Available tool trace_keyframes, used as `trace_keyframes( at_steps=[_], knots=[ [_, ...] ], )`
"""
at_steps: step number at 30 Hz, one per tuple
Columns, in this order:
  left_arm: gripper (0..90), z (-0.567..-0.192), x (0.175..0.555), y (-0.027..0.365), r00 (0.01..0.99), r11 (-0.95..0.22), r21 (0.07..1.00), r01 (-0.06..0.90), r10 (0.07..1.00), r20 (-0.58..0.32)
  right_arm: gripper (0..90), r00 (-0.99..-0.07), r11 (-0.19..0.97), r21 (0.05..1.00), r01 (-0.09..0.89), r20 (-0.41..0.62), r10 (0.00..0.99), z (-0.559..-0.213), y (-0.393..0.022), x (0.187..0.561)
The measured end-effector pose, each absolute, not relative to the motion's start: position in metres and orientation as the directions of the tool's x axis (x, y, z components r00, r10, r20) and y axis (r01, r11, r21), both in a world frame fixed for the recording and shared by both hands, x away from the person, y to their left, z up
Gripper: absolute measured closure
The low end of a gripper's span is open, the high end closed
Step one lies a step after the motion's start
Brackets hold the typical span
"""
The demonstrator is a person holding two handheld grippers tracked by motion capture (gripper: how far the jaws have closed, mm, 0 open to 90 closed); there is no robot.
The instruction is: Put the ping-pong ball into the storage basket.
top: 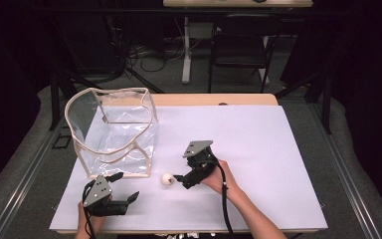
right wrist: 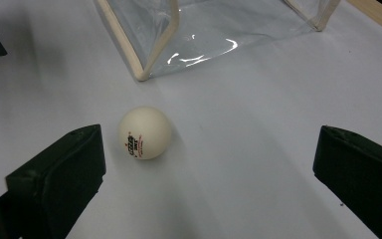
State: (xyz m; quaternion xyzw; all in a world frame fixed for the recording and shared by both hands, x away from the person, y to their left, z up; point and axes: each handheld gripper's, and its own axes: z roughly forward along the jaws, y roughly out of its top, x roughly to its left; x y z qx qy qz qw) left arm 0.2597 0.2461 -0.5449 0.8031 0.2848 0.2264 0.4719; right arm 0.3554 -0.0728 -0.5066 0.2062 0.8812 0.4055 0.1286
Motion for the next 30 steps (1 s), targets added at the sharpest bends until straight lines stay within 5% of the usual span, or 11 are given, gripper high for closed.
trace_keyframes(
  at_steps=[30],
  knots=[
    [16.1, -0.545, 0.261, 0.246, 0.738, -0.391, 0.888, 0.242, 0.668, 0.093, 0.0, -0.906, 0.615, 0.748, 0.249, -0.045, 0.422, -0.522, -0.049, 0.350]
  ],
)
